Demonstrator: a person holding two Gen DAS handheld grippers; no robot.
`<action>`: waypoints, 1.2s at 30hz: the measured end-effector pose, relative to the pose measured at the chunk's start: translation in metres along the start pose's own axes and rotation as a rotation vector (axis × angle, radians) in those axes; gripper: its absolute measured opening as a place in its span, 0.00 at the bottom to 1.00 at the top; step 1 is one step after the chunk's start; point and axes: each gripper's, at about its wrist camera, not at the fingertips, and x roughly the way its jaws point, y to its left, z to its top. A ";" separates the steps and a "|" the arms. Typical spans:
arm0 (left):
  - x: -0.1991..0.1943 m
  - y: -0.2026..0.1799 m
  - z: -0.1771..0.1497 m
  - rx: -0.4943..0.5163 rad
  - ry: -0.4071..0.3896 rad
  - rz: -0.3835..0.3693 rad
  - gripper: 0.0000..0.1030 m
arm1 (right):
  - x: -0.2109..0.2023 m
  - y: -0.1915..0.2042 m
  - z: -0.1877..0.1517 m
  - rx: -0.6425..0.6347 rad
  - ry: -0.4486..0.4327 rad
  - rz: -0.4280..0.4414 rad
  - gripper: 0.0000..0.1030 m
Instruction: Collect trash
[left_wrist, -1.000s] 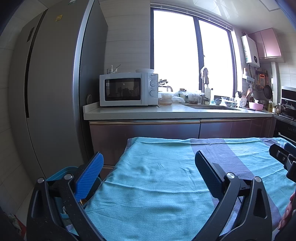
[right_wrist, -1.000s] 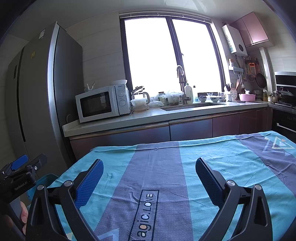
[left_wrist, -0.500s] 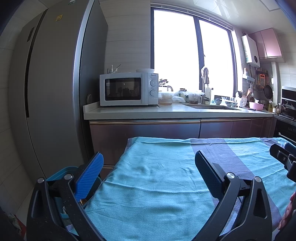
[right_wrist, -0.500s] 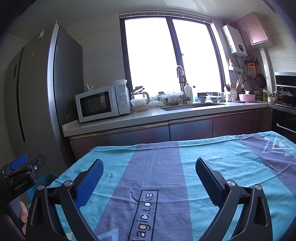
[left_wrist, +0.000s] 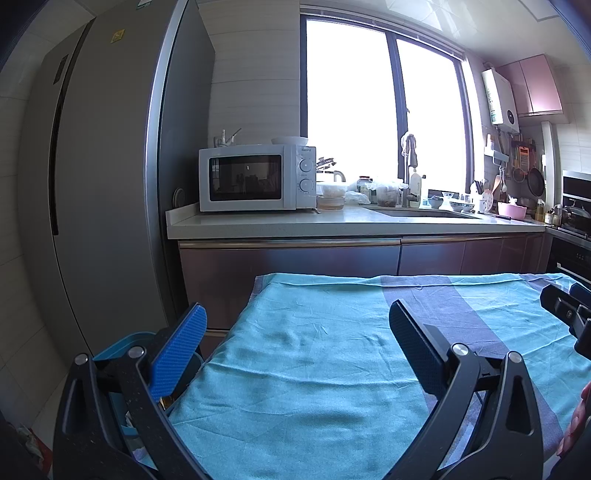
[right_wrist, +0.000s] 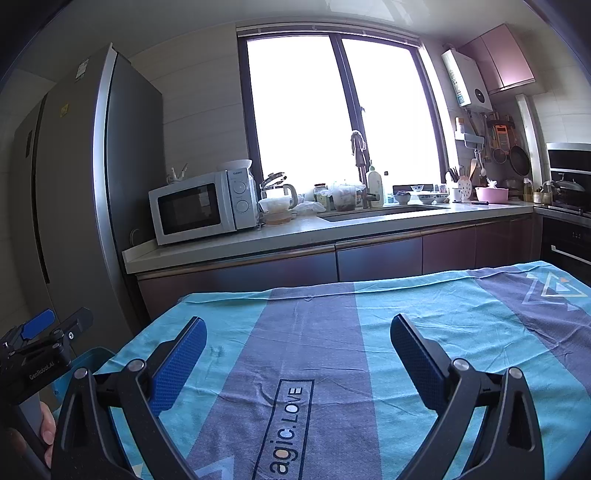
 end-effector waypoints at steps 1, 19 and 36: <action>0.000 0.000 0.000 0.000 0.000 0.001 0.95 | 0.000 0.000 0.000 -0.001 0.000 -0.001 0.94; 0.001 0.000 0.000 0.002 0.005 -0.001 0.95 | 0.000 0.001 0.000 -0.001 0.002 0.000 0.93; 0.004 0.000 -0.002 0.001 0.011 0.001 0.95 | -0.001 0.000 -0.001 0.005 0.002 0.001 0.94</action>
